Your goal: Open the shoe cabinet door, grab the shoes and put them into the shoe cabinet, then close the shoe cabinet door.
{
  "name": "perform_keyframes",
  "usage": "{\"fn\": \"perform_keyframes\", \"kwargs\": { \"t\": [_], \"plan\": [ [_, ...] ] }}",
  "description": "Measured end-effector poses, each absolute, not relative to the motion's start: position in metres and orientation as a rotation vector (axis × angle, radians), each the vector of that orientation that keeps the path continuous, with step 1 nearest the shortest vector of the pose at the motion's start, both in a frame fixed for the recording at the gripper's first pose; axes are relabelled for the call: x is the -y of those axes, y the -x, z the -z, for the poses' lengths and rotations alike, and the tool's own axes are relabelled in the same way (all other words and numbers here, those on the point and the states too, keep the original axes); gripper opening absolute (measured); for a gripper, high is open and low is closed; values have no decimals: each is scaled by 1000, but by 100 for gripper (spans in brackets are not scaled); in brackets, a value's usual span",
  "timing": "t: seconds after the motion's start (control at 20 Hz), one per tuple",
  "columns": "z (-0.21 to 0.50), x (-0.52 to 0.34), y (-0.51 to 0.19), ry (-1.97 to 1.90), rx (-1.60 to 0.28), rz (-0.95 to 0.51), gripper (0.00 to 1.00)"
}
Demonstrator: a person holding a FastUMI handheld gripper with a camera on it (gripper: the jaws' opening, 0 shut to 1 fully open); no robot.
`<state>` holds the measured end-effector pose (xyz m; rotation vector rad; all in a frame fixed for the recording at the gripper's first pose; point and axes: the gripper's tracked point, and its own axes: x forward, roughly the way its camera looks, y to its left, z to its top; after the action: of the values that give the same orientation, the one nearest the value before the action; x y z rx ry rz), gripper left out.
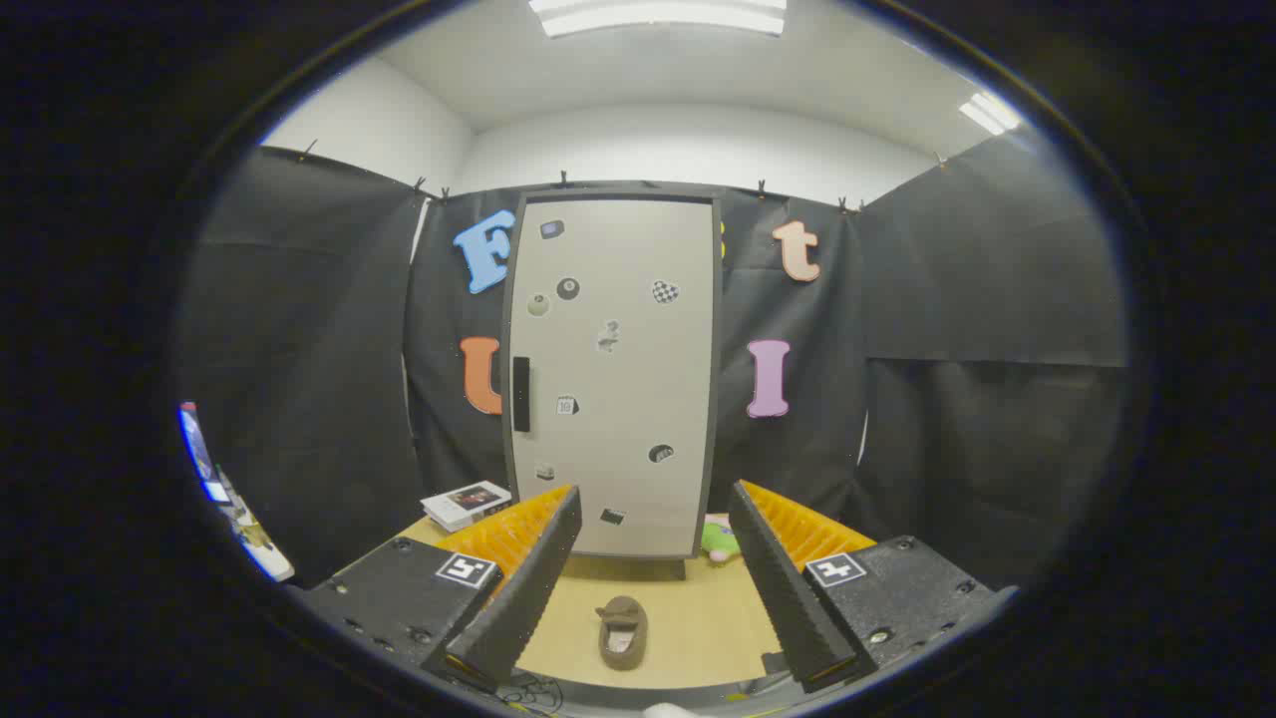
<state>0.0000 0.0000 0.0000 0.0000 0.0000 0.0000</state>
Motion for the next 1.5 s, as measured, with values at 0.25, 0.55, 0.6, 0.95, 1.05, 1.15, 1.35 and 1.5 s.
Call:
{"fn": "perform_keyframes", "kwargs": {
  "t": [0.25, 0.55, 0.6, 0.95, 1.05, 1.15, 1.35, 1.5],
  "plan": [
    [-6, 0, 6, 17, 13, 20, 98],
    [-6, -10, 11, 36, 16, 17, 98],
    [-6, -12, 10, 37, 16, 16, 98],
    [-9, -39, -21, 22, 8, 19, 98],
    [-12, -51, -42, 16, 4, 10, 98],
    [-12, -62, -66, 7, -1, 10, 98],
    [-9, -101, -126, -28, -36, -61, 98],
    [-12, -132, -172, -22, -47, -122, 98]
  ]
}}
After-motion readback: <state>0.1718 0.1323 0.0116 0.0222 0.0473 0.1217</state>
